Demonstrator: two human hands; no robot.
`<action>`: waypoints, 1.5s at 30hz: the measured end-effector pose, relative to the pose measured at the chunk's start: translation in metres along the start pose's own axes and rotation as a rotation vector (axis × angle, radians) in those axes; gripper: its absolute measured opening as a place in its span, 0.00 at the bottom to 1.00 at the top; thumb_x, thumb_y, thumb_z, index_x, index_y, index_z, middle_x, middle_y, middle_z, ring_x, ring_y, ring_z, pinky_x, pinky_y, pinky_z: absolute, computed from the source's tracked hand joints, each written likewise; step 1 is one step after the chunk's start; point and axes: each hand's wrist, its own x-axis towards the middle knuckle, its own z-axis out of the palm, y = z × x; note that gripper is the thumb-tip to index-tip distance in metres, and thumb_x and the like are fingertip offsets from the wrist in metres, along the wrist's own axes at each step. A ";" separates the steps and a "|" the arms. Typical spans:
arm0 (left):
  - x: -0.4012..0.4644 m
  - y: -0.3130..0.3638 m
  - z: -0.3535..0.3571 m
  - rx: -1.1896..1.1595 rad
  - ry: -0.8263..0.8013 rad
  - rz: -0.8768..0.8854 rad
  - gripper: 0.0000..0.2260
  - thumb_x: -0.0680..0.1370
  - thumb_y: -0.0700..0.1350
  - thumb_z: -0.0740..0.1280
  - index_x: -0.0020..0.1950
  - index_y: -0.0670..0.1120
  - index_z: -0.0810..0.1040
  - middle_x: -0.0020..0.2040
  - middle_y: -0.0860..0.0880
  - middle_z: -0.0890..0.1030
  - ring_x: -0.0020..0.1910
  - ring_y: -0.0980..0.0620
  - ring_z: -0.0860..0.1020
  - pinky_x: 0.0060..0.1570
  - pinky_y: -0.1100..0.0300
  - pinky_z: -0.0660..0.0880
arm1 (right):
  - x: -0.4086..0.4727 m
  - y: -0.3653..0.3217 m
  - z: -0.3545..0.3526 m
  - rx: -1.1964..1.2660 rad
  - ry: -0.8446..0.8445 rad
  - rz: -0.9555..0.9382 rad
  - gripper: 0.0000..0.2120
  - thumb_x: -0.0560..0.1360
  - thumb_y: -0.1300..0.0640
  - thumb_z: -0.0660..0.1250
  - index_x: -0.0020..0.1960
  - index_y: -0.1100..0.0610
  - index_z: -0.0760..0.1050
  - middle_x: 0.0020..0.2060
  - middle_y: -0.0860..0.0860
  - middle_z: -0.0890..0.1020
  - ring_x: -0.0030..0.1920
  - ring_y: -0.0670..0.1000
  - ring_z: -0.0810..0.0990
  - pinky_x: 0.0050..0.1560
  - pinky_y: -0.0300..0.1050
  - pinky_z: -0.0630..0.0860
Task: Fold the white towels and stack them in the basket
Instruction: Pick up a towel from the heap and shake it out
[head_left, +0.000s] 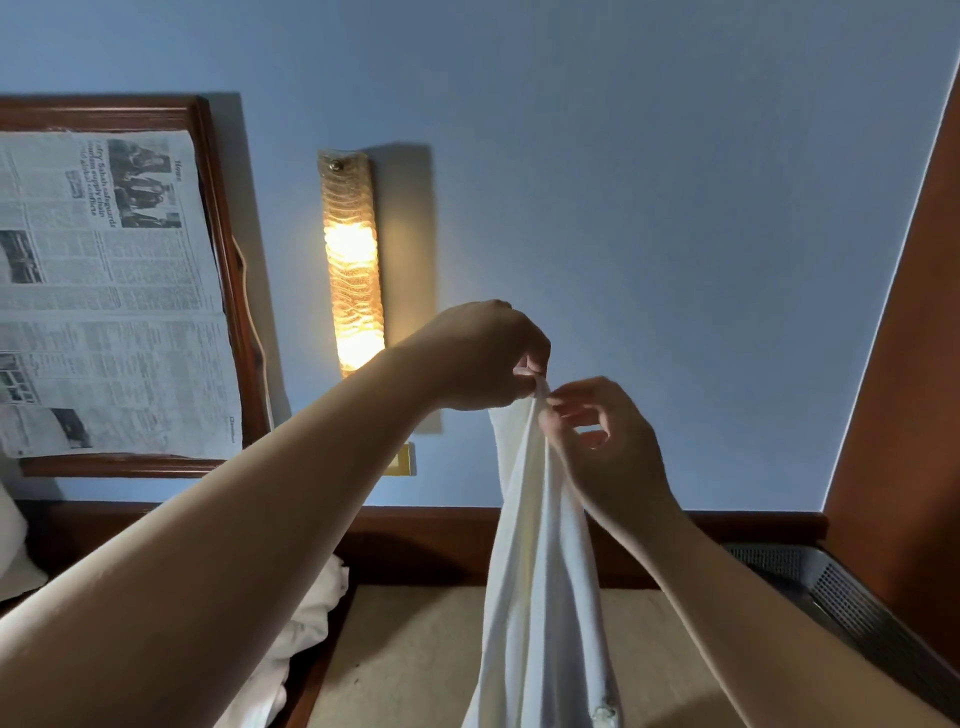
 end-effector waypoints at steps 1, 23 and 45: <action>0.001 0.000 0.000 -0.006 -0.019 -0.013 0.08 0.79 0.50 0.71 0.58 0.56 0.86 0.53 0.57 0.85 0.50 0.56 0.77 0.53 0.53 0.80 | -0.006 0.001 0.004 -0.111 0.012 -0.096 0.10 0.78 0.47 0.72 0.54 0.52 0.80 0.49 0.46 0.83 0.46 0.43 0.83 0.47 0.28 0.77; -0.009 0.005 0.001 -0.007 -0.092 -0.102 0.12 0.78 0.49 0.69 0.60 0.55 0.86 0.55 0.56 0.86 0.52 0.54 0.81 0.56 0.52 0.81 | -0.036 0.009 0.029 -0.565 0.057 -0.082 0.18 0.76 0.41 0.73 0.53 0.56 0.84 0.54 0.53 0.84 0.48 0.54 0.84 0.49 0.52 0.80; -0.024 -0.038 -0.014 -0.132 0.201 -0.144 0.06 0.81 0.44 0.69 0.51 0.48 0.86 0.41 0.57 0.82 0.39 0.57 0.79 0.41 0.65 0.75 | 0.052 -0.003 -0.025 -0.603 -0.397 0.067 0.16 0.77 0.56 0.63 0.34 0.60 0.64 0.35 0.53 0.70 0.35 0.56 0.70 0.32 0.44 0.62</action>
